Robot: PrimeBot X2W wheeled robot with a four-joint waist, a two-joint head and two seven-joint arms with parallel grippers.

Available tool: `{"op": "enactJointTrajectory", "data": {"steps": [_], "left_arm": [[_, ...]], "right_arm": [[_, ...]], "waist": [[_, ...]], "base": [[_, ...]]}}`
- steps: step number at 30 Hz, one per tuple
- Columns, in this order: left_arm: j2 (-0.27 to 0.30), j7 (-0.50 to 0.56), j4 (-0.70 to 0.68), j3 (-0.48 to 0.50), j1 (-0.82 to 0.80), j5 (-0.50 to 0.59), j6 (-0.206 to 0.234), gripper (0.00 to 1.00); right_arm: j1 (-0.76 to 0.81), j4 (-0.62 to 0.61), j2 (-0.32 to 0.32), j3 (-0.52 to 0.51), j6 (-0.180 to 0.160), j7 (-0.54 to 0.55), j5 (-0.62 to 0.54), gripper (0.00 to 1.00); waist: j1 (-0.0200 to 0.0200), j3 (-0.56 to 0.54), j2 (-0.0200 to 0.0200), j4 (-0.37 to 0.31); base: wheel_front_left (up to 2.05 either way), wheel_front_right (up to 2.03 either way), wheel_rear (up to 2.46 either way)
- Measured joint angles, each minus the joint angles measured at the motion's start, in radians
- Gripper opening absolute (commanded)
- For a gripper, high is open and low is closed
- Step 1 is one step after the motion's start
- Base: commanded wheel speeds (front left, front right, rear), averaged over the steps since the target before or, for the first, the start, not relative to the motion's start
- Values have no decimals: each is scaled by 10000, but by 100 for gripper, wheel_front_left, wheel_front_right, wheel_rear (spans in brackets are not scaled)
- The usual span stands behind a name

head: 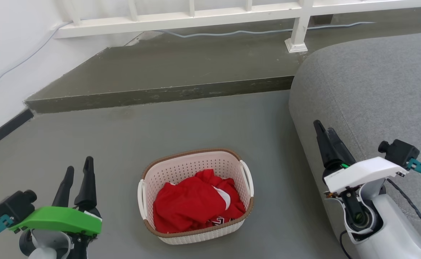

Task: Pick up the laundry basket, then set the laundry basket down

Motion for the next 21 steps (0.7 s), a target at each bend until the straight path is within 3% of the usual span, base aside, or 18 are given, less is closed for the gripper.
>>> {"op": "enactJointTrajectory", "data": {"steps": [8, 21], "left_arm": [[-38, -303, -138, -161, -18, 1384, 337, 100], [-201, -842, -493, -326, -25, 3555, 437, 100]], "right_arm": [[-154, -88, 29, 385, -182, -255, -1258, 100], [-321, -82, 52, 949, -481, -767, -3417, 100]], "waist": [[0, 32, 0, -11], [0, 92, 0, 43]], "base": [[0, 0, 0], [0, 0, 0]]}}
